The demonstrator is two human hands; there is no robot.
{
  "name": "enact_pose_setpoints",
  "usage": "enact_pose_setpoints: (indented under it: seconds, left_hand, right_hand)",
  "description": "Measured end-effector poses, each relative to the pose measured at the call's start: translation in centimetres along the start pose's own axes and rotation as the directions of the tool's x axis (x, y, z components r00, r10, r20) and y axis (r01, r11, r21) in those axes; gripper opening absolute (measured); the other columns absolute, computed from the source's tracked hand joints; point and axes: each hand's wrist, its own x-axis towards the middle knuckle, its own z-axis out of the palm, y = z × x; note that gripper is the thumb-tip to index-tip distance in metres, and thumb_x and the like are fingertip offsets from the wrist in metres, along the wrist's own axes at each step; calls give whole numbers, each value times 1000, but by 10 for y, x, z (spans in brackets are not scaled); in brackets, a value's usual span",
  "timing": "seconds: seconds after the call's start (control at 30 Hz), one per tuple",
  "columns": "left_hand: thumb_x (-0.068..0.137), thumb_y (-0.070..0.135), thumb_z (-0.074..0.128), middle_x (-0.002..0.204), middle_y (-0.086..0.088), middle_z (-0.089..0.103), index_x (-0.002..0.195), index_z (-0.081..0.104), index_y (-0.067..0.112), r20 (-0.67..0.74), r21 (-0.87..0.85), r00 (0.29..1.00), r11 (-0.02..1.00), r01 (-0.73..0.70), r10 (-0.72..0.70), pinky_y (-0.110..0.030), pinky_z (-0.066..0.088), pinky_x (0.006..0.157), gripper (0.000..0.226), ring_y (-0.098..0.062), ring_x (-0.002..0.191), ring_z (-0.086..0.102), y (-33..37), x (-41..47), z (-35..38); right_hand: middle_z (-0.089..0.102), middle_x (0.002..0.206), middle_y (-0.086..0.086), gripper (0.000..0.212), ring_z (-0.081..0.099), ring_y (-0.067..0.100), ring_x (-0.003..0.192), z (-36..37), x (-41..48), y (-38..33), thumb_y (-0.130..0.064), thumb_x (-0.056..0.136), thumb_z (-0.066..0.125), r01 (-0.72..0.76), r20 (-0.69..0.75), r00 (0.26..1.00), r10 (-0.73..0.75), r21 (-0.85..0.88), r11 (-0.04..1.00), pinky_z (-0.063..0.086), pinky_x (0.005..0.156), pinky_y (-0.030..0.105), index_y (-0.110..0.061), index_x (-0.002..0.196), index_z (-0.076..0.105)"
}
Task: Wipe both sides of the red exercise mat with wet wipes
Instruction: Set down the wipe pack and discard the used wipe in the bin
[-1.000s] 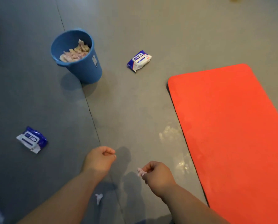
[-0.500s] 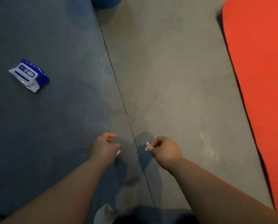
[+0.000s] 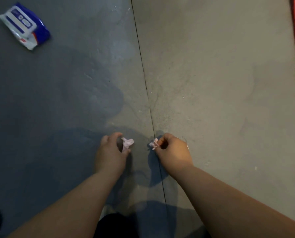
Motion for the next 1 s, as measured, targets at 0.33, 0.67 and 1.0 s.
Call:
enact_pose_setpoints:
  seconds: [0.33,0.67,1.0]
  left_hand:
    - [92,24,60,82,-3,51,75,55,22,-30,-44,996,996,-81,79,-33,43,67,18,-27,76,54,51,9,1]
    - [91,19,61,85,-1,67,91,66,19,-32,-116,992,986,-122,119,-29,46,68,5,-22,78,61,89,5,-5]
    - [91,32,61,80,2,68,73,60,31,28,-251,989,959,-131,143,-29,47,68,18,-18,75,63,143,-25,-53]
  right_hand:
    - [60,71,-3,22,53,13,65,-29,8,2,-32,89,63,-48,-111,992,56,81,996,33,53,20,-16,76,58]
    - [63,72,4,25,55,17,64,-61,1,1,-32,88,62,-73,-158,983,94,133,988,42,59,25,-13,73,57]
    - [68,74,2,12,63,18,71,-115,-53,-35,-28,79,74,-152,-200,953,228,335,930,49,69,31,-18,78,68]
